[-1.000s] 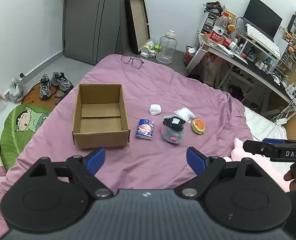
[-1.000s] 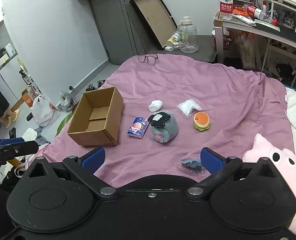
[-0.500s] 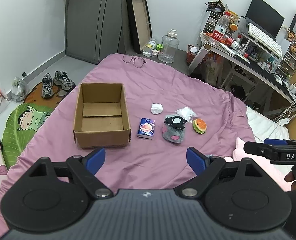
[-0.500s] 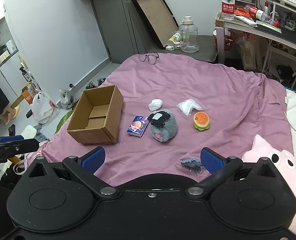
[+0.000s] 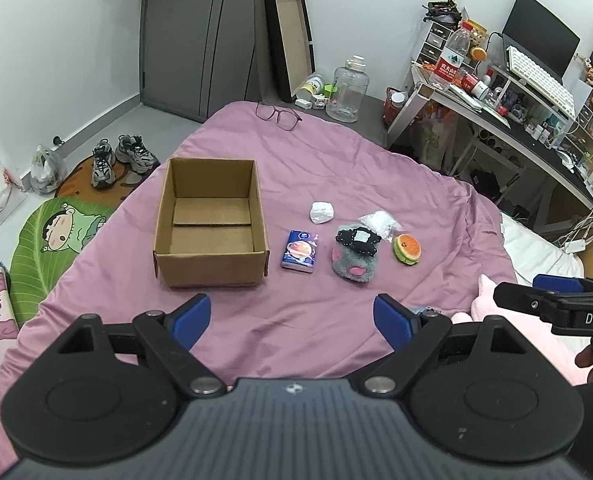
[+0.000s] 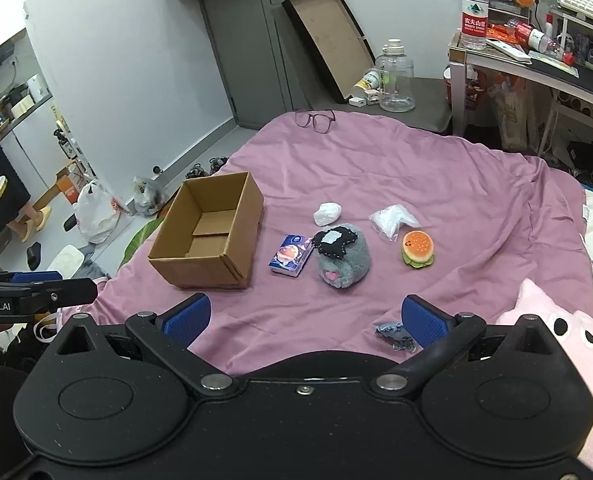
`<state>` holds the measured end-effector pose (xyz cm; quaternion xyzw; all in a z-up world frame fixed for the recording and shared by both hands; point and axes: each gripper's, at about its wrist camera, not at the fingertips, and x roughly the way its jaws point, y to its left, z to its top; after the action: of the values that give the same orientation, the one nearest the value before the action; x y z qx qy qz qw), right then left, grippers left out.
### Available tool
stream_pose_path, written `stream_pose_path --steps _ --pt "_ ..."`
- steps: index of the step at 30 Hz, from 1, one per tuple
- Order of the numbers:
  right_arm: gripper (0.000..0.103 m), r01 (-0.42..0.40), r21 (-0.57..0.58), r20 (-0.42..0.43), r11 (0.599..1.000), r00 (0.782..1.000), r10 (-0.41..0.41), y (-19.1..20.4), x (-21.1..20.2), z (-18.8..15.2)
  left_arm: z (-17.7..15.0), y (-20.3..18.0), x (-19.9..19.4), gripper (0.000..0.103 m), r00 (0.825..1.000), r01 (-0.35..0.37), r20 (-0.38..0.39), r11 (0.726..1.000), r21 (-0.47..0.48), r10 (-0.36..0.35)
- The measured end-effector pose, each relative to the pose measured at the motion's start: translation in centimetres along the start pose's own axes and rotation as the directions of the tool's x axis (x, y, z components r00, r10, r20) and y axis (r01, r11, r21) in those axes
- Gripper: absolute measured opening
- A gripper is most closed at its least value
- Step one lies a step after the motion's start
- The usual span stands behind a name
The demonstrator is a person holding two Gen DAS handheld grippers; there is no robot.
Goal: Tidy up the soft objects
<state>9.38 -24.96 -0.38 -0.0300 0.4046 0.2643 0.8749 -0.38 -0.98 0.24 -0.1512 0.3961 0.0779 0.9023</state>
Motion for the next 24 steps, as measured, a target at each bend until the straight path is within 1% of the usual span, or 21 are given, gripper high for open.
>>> stream_pose_path --steps 24 --pt "0.103 0.000 -0.017 0.008 1.000 1.000 0.000 0.37 -0.24 -0.23 -0.22 -0.02 -0.68 0.087 1.000 -0.015 0.024 1.000 0.008 0.015"
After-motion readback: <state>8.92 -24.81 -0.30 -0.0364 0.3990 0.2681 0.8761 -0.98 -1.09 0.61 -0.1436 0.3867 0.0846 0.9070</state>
